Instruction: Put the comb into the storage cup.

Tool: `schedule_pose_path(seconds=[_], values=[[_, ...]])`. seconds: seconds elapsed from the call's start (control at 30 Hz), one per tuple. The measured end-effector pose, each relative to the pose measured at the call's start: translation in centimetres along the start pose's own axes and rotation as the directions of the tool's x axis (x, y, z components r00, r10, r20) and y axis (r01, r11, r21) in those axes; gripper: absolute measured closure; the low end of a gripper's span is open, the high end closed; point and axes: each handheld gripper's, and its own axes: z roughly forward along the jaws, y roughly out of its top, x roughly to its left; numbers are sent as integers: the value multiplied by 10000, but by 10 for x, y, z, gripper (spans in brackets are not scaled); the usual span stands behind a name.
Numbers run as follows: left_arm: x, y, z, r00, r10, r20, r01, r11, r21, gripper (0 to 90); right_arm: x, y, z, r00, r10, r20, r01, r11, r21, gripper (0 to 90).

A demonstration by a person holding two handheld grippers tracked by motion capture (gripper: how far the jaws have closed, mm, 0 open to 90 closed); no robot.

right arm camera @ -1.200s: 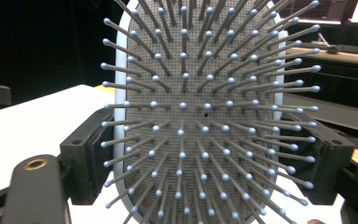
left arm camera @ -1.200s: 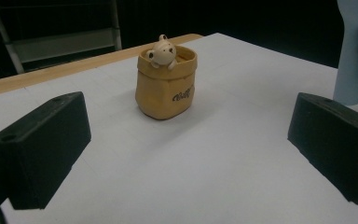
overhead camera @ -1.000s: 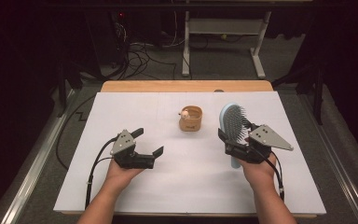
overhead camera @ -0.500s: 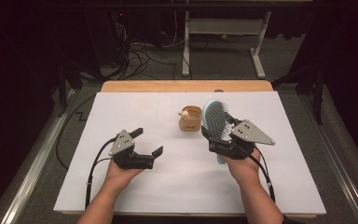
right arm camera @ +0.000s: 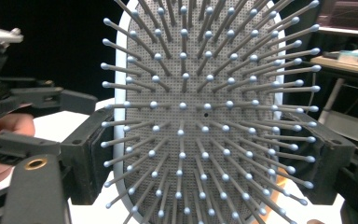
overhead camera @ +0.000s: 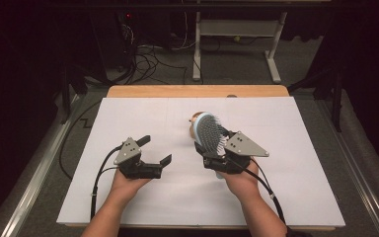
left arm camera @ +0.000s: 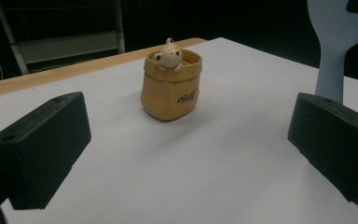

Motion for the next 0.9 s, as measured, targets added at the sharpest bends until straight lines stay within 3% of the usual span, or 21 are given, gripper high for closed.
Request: schedule_pose_path(seconds=[0.17, 0.4, 0.9], values=[[0, 1, -2, 10000, -27, -15, 27, 10000, -85, 0, 11, -5, 3, 9995, -163, -252, 166, 9998, 108, 203], [0, 2, -3, 10000, -35, -8, 35, 9999, -132, 0, 16, -13, 4, 9993, -113, -367, 122, 9997, 234, 203], [-10, 12, -7, 9998, 116, 143, -112, 9995, -281, 0, 10, -16, -5, 9999, 112, -98, -110, 9999, 131, 203]])
